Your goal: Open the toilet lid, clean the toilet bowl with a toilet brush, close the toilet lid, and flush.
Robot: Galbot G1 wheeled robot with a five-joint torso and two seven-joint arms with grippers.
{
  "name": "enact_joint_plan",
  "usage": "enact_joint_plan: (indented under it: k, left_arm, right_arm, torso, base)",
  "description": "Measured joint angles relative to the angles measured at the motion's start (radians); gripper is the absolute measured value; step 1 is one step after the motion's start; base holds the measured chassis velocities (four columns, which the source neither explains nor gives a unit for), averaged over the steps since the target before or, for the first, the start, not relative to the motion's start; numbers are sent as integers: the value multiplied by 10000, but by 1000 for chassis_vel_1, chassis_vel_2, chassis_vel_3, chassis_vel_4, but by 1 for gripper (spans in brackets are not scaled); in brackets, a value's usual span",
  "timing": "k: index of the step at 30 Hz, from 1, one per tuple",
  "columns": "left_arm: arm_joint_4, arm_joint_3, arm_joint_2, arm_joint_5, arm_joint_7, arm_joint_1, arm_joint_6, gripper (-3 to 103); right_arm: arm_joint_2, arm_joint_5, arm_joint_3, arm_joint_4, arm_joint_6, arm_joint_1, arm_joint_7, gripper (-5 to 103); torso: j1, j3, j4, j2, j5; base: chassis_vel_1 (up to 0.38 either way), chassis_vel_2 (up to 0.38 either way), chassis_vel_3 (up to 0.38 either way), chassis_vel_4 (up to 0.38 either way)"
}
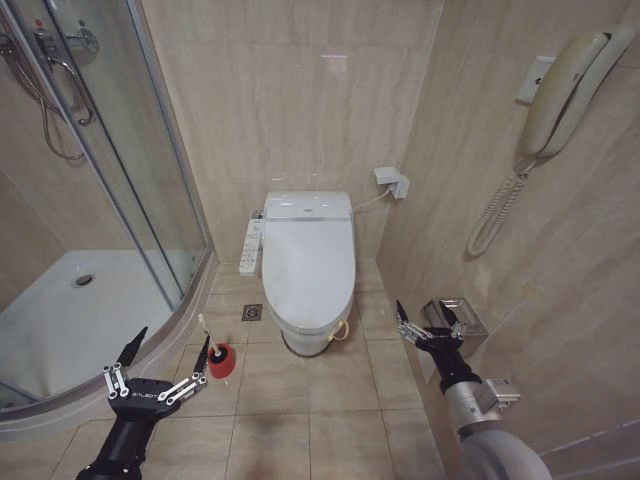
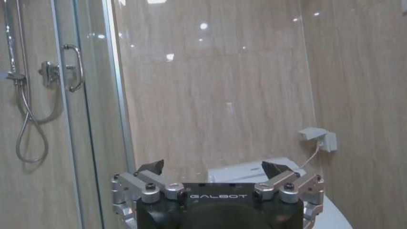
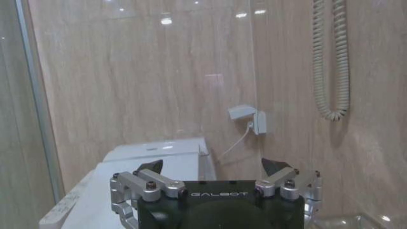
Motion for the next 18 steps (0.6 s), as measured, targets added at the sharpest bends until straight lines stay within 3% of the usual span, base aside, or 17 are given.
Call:
enact_joint_plan:
  k: [18]
  left_arm:
    - [0,0,0,0,0,0,0,100]
  right_arm:
    - [0,163,-67,-187,29,148,-75,100]
  torso:
    - [1,0,1,0,0]
  base:
    - [-74,82,85,-85]
